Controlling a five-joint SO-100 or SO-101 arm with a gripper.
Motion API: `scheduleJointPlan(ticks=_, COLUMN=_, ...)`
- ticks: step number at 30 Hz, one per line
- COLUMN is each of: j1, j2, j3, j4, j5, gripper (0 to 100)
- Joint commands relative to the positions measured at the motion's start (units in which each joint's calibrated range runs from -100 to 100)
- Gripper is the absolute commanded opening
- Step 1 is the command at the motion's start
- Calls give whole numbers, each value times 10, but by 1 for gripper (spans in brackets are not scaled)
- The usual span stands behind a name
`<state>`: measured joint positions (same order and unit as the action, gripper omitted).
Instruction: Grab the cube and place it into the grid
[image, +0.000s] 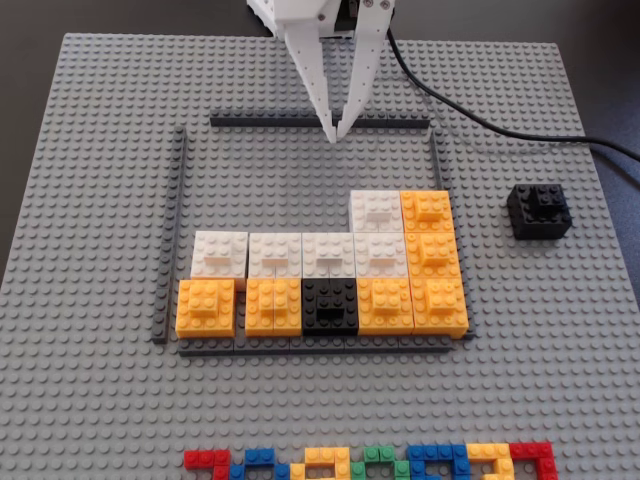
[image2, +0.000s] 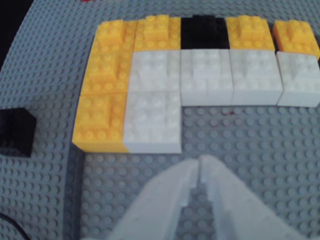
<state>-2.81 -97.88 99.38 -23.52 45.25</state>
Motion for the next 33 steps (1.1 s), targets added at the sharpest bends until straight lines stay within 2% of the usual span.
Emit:
scheduleJointPlan(ticks=1, j1=-8, j2=-21, j3=6, j4=78, j5=-12, gripper=0)
scheduleJointPlan(ticks=33, j1=-25, j2=-21, j3=6, j4=27, j5=-12, gripper=0)
